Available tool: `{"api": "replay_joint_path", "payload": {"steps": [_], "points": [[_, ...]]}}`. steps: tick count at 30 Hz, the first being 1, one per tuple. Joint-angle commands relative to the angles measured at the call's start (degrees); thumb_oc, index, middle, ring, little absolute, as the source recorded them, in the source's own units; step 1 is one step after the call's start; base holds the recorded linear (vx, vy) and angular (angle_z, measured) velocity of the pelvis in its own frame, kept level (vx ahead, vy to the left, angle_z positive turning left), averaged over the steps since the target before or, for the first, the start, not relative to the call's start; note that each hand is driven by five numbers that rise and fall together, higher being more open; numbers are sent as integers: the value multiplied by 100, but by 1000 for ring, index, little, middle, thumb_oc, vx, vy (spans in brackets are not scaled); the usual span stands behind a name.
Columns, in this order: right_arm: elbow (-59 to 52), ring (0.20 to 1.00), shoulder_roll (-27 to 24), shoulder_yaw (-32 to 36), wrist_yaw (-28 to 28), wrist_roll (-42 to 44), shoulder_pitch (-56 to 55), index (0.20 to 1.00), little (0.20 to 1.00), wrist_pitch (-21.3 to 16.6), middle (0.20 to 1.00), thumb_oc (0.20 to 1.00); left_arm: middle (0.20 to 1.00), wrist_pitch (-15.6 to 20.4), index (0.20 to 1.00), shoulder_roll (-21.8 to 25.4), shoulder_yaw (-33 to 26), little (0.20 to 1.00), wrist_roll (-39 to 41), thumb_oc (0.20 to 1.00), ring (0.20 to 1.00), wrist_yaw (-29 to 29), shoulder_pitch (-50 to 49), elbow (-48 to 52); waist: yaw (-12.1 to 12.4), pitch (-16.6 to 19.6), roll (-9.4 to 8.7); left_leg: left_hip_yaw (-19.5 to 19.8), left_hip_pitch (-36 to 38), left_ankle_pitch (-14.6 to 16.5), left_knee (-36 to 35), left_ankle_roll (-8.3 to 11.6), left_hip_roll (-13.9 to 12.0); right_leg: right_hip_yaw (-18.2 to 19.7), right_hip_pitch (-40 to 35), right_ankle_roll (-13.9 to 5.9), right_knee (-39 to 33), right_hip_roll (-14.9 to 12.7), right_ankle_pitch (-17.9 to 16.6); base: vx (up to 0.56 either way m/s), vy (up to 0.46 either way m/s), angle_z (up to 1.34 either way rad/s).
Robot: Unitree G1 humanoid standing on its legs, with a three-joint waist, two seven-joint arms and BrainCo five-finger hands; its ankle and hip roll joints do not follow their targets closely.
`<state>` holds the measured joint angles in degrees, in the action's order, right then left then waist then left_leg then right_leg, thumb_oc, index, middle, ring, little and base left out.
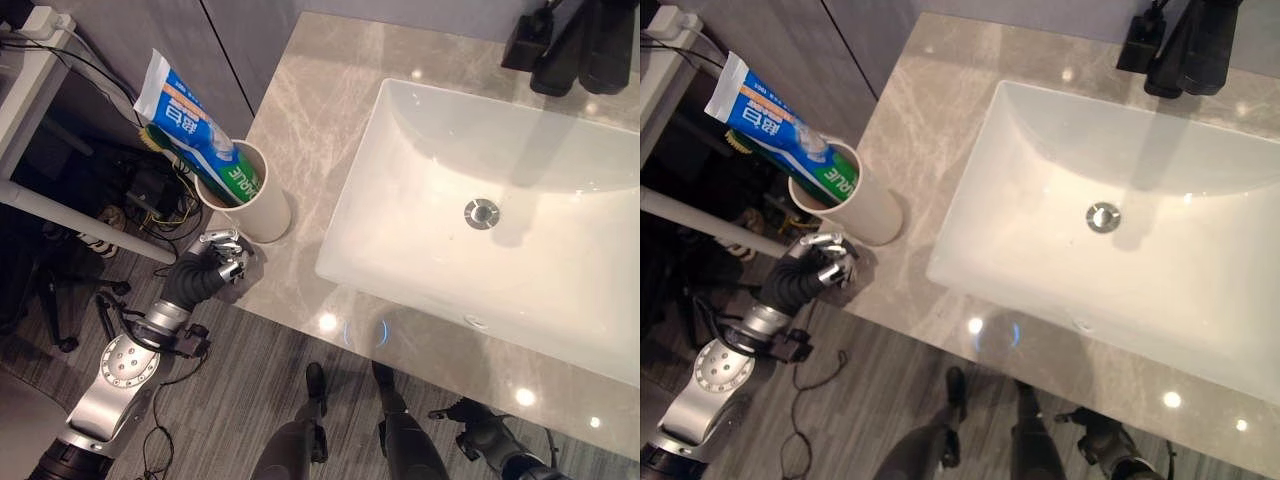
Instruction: Put brush and paste in cup on sink, flatten towel.
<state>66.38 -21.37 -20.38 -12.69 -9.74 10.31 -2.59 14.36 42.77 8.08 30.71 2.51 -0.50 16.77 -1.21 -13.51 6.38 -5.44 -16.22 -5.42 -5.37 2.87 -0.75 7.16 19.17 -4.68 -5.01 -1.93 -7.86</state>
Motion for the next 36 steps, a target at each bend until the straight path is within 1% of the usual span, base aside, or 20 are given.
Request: {"api": "replay_joint_path", "payload": {"steps": [1,10,13,19,24,30,36], "points": [[-87,1000,14,-232,-177,214,34,1000,1000,-54,1000,1000,200,183,200,-117,46,200,-253,200,200,-182,54,-61,-147,200,-283,-61,134,-42,37,375,-385,162,247,-424,1,-484,-116,0,0,0],[-102,1000,11,-184,-198,258,-59,1000,1000,-42,1000,1000,200,259,200,-37,-153,200,-420,200,200,-465,479,-258,-221,182,-329,-126,93,-51,37,413,-431,273,333,-418,1,-432,-141,2,-5,-1],[-105,1000,-5,-161,-226,300,-73,1000,1000,-34,1000,1000,200,283,200,1,-105,200,-522,200,200,-588,774,-363,-274,181,-331,-143,101,-44,37,425,-452,304,350,-419,1,-421,-150,11,-7,-6],[-190,1000,-8,-190,-228,364,-60,1000,1000,-48,1000,1000,200,281,200,-32,8,200,-601,200,200,-658,974,-479,-308,194,-345,-194,96,-40,37,431,-466,353,397,-425,1,-388,-167,-1,-3,-7],[-179,1000,-28,-157,-229,384,-87,1000,1000,-52,1000,1000,200,230,200,-67,79,200,-518,200,200,-522,853,-471,-311,209,-351,-220,117,-30,37,433,-479,385,398,-422,1,-371,-172,-1,-1,-4],[-53,1000,-34,-88,-200,346,-132,1000,1000,-27,1000,1000,200,125,200,-23,83,200,-381,200,200,-223,326,-311,-272,281,-343,-214,244,5,37,416,-481,368,290,-411,1,-387,-141,-4,7,-2],[-51,1000,-28,-30,-193,374,-158,1000,1000,-39,1000,1000,200,54,200,9,199,200,-312,200,200,-19,98,-206,-250,326,-323,-190,280,37,37,394,-444,307,239,-422,1,-427,-128,-10,4,0]]}}
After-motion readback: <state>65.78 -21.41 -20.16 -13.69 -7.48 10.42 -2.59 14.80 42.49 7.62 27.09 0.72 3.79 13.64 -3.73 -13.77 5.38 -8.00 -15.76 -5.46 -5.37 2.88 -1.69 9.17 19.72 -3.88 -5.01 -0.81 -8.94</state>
